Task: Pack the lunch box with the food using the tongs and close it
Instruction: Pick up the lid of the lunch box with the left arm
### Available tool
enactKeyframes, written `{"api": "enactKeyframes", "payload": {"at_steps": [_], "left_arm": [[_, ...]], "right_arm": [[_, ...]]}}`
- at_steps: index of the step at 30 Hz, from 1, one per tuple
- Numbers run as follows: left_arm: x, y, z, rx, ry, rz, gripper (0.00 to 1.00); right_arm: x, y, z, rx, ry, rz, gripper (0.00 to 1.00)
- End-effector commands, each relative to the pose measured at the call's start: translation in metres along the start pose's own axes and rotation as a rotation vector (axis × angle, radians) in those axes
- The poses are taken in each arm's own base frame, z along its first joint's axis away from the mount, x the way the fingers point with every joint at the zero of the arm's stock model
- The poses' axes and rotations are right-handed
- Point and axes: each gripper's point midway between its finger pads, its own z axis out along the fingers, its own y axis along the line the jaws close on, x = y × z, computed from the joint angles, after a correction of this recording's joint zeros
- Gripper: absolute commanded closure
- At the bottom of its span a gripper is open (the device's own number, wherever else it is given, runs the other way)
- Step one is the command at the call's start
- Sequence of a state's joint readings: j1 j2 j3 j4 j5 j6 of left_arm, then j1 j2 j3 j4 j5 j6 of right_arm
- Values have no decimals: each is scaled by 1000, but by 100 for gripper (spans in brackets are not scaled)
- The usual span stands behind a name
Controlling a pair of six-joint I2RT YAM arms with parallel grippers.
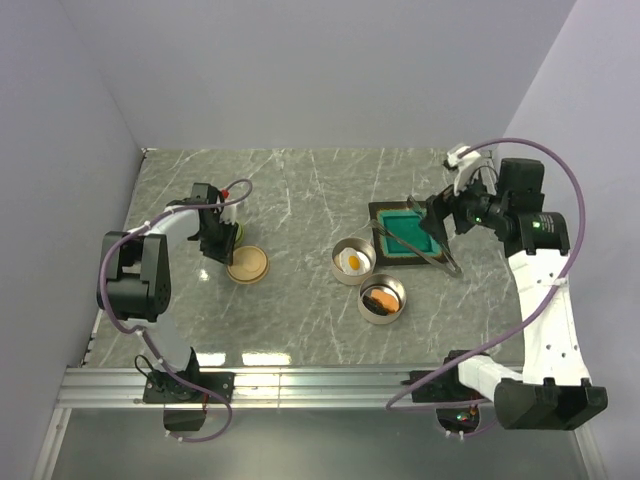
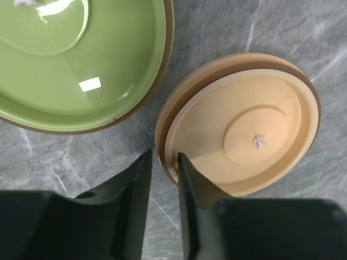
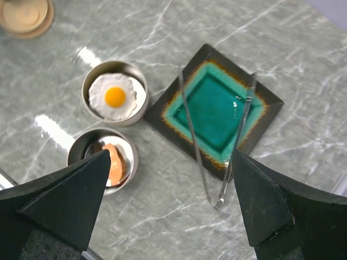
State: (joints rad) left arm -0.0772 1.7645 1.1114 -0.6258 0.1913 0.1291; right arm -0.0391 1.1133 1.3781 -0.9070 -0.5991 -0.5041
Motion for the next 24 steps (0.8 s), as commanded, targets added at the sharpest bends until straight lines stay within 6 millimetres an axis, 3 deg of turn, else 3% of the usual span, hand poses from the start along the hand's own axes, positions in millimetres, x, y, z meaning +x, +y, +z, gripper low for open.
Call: {"api": "enactKeyframes", "payload": {"at_steps": [1, 4, 8, 11, 15, 16, 17, 19, 22, 24], "left_arm": [[-3, 9, 7, -40, 0, -12, 71], [1, 8, 8, -37, 19, -20, 80], [0, -12, -3, 66, 31, -25, 100], [0, -35, -25, 183, 44, -20, 100], [-9, -98, -79, 532, 10, -5, 100], [-15, -107, -92, 590, -12, 9, 100], [-9, -117, -104, 651, 7, 20, 100], [-14, -141, -133, 808, -36, 45, 100], [-6, -170, -171, 1022, -49, 71, 100], [-2, -181, -185, 1107, -55, 83, 100]], "right_arm": [[0, 18, -1, -26, -7, -115, 0], [2, 27, 3, -29, -10, -205, 0], [1, 40, 10, -47, -70, -323, 1], [-11, 49, 8, -52, -151, -433, 1], [-23, 71, 5, -87, -285, -567, 2], [-28, 75, 4, -86, -320, -592, 2], [-36, 85, 6, -101, -376, -631, 2], [-50, 97, 0, -104, -448, -667, 11], [-70, 130, -4, -163, -562, -733, 23], [-81, 158, -9, -207, -665, -806, 30]]}}
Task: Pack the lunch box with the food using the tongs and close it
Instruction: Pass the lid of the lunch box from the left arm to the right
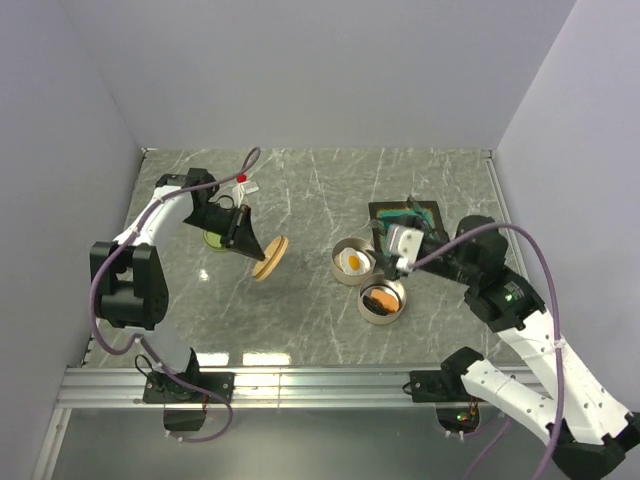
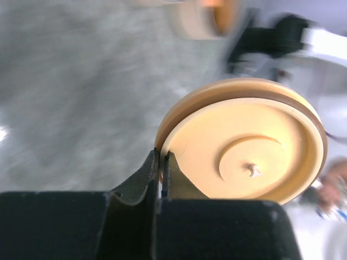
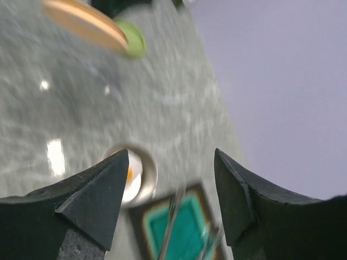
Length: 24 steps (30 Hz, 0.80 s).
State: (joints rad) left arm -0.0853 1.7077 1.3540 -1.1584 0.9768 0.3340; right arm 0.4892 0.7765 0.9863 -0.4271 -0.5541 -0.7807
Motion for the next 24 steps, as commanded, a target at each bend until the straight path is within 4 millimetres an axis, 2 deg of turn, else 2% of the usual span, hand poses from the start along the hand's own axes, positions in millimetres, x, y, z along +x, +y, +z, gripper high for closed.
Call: {"api": "enactKeyframes", "payload": {"at_steps": [1, 2, 3, 7, 10, 13, 16, 24], "left_arm": [[0, -84, -12, 340, -67, 40, 100], [1, -89, -12, 351, -73, 69, 100], [3, -97, -13, 358, -77, 99, 100], [24, -128, -1, 437, -23, 144, 99], [36, -143, 4, 454, 20, 181, 100], [47, -148, 9, 450, 53, 206, 100], [52, -150, 10, 452, 66, 217, 100], [52, -155, 12, 467, 74, 227, 100]], "right_arm": [[-56, -5, 10, 62, -211, -185, 31], [-62, 0, 13, 67, -250, -219, 33], [-78, 16, 18, 33, -307, -271, 36], [-99, 47, 31, 22, -409, -416, 43], [-110, 67, 38, -11, -467, -481, 47], [-120, 77, 44, -22, -497, -499, 50], [-126, 74, 46, 5, -510, -501, 52], [-129, 92, 47, -70, -517, -531, 57]]}}
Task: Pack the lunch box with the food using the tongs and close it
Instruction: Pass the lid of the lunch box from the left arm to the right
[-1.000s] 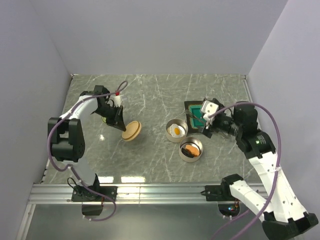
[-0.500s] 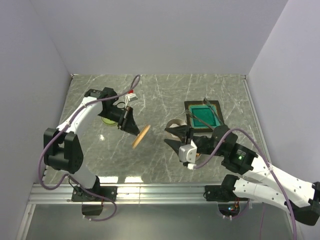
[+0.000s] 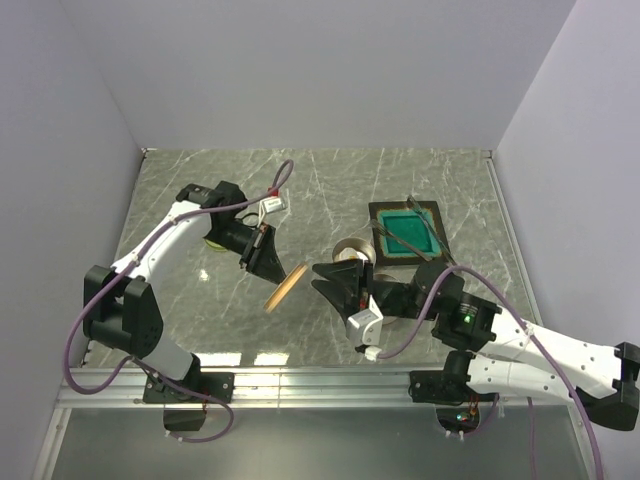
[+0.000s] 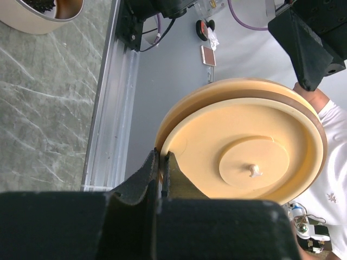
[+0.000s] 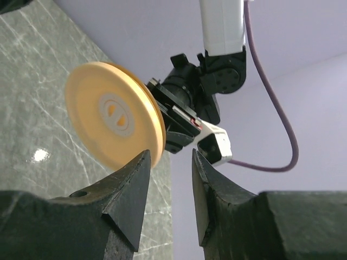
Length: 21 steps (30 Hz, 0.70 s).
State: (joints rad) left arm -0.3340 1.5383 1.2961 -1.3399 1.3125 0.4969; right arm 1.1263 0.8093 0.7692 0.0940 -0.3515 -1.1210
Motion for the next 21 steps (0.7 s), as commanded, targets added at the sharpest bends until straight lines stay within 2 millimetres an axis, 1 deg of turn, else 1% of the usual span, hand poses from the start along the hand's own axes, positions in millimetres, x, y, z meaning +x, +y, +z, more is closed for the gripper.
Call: {"api": "enactKeyframes", "payload": {"at_steps": [1, 8, 15, 21], "left_arm": [[-1, -16, 2, 45, -10, 36, 100], [1, -16, 6, 50, 6, 40, 100], [3, -15, 10, 55, 27, 39, 100], [6, -14, 13, 50, 49, 45, 100]], "right_arm": [[-12, -12, 3, 21, -30, -42, 57], [-9, -6, 12, -6, -27, -28, 58], [-3, -6, 16, 10, -13, -29, 61], [-2, -5, 17, 5, -7, -22, 62]]}}
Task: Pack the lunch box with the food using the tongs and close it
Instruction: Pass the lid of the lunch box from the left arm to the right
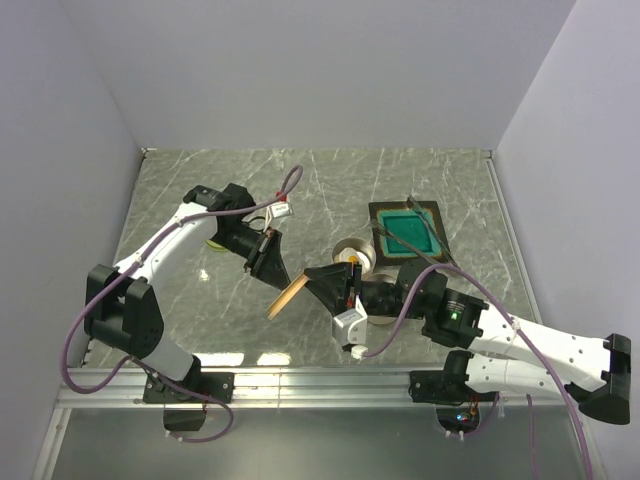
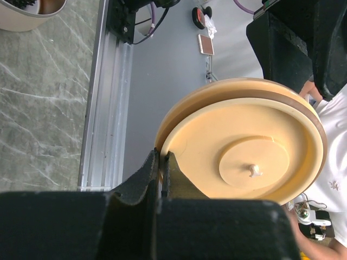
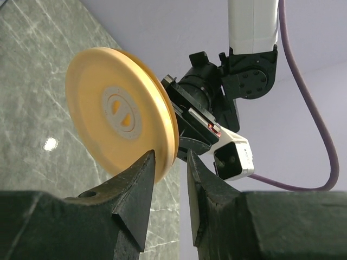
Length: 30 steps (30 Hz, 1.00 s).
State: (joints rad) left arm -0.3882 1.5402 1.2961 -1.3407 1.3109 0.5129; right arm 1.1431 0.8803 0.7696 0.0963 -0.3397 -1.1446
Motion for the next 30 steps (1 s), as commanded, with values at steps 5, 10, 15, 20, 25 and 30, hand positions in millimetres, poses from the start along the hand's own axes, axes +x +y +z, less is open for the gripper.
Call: {"api": "enactKeyframes", "payload": {"at_steps": [5, 10, 15, 20, 25, 30], "left_arm": [[0, -7, 3, 23, 10, 20, 100], [1, -7, 4, 21, 16, 23, 100], [1, -7, 4, 16, 20, 33, 100], [1, -6, 3, 6, 20, 54, 91], [-15, 1, -12, -48, -46, 56, 55], [-58, 23, -60, -313, -228, 168, 40]], "right_arm": [[-15, -20, 2, 37, -38, -16, 69], [-16, -19, 3, 24, -44, -15, 75], [-15, -19, 2, 26, -36, 2, 100], [-14, -19, -1, 33, -22, 59, 100], [-10, -23, -9, 49, 9, 153, 100], [9, -29, -23, 65, 108, 284, 100]]}}
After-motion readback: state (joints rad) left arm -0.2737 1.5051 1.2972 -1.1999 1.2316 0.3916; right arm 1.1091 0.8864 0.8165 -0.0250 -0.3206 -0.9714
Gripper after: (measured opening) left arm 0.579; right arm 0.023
